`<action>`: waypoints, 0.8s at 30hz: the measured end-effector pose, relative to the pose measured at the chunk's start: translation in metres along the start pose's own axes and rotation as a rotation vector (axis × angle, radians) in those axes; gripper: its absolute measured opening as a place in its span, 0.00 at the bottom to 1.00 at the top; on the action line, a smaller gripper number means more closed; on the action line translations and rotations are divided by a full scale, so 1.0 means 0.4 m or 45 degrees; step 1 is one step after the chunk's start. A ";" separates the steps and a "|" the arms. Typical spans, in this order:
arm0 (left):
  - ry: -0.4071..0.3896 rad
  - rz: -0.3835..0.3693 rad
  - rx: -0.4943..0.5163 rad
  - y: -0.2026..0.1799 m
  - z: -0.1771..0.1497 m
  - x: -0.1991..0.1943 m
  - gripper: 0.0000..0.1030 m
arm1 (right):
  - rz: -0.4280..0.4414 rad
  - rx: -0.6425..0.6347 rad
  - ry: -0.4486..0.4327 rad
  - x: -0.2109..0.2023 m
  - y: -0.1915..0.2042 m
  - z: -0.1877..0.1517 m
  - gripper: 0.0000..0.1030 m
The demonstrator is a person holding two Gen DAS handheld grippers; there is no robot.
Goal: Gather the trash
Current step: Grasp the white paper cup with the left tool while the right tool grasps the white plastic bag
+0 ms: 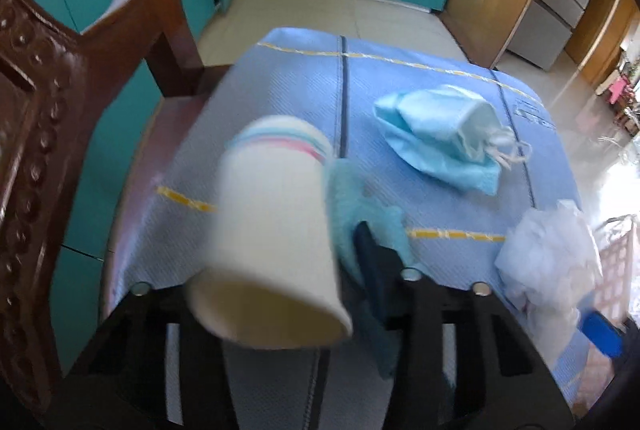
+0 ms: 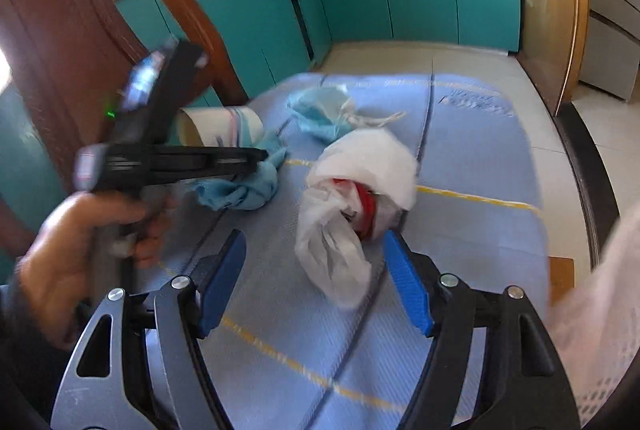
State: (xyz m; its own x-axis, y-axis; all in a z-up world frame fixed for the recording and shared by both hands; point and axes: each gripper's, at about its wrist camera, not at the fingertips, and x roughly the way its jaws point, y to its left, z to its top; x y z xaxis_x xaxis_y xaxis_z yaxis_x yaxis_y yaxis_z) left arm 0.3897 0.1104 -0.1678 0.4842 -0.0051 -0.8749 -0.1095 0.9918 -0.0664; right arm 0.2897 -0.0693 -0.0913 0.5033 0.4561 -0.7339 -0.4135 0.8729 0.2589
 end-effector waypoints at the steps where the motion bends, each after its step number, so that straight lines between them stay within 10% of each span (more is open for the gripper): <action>1: 0.003 -0.014 0.003 -0.002 -0.006 -0.003 0.37 | -0.008 0.002 0.004 0.012 0.000 0.001 0.61; 6: -0.008 -0.083 0.023 -0.015 -0.050 -0.044 0.32 | 0.005 0.060 0.045 0.027 -0.017 -0.002 0.08; 17: -0.139 -0.339 0.115 -0.058 -0.206 -0.215 0.31 | 0.066 0.046 0.044 -0.164 -0.013 -0.145 0.03; 24: -0.002 -0.588 0.248 -0.101 -0.329 -0.232 0.38 | 0.050 0.034 0.103 -0.189 0.001 -0.220 0.03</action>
State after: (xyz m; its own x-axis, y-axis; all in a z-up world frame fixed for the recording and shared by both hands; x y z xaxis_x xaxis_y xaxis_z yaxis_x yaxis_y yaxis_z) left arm 0.2349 0.0539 -0.1471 0.4456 -0.4491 -0.7744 0.2806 0.8915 -0.3556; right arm 0.1846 -0.1187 -0.0908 0.4238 0.4757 -0.7708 -0.4110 0.8593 0.3043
